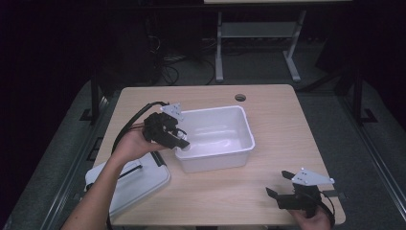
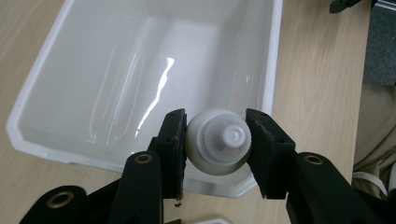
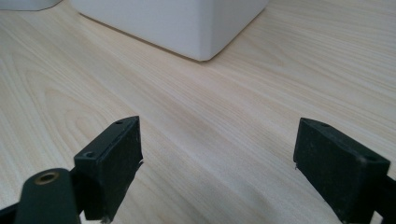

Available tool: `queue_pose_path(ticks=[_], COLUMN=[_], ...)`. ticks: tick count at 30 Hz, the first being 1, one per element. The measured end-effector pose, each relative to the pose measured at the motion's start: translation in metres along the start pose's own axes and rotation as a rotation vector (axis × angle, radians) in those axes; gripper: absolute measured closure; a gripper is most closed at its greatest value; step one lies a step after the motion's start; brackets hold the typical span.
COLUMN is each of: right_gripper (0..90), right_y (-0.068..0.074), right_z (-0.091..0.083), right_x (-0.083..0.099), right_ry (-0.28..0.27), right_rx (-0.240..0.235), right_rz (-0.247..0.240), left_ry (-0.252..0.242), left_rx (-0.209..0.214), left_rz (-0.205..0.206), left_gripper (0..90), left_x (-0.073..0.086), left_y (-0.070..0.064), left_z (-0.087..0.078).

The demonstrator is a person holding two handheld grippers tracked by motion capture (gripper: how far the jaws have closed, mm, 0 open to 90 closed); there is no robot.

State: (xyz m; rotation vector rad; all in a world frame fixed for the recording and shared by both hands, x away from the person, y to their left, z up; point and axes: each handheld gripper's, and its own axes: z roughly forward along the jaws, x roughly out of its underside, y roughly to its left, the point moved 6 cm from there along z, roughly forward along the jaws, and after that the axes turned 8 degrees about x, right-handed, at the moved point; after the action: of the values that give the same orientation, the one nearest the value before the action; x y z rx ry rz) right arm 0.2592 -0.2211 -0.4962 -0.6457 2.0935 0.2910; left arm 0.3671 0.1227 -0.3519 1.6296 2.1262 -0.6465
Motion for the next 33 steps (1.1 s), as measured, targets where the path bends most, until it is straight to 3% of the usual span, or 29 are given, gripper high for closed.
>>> queue_pose_path(ticks=[8,12,17,33], right_gripper=[14.9,14.8,14.8,14.9], right_y=[0.001,0.002,0.002,0.002], right_z=[0.0,0.001,0.001,0.0], right_x=[0.0,0.0,0.0,-0.001], right_ry=[0.002,0.003,0.001,-0.001], right_rx=[-0.007,-0.01,-0.01,-0.016], right_rz=[-0.003,-0.007,-0.006,-0.009], left_ry=[0.022,0.006,0.032,0.057], left_rx=[0.002,0.007,0.005,-0.018], left_rz=[-0.024,-0.03,-0.032,-0.036], left_gripper=[59.6,59.5,59.5,59.6], left_x=[0.008,0.011,0.015,0.019], left_y=[0.006,0.008,0.011,0.018], left_z=[0.014,0.019,0.028,0.039])
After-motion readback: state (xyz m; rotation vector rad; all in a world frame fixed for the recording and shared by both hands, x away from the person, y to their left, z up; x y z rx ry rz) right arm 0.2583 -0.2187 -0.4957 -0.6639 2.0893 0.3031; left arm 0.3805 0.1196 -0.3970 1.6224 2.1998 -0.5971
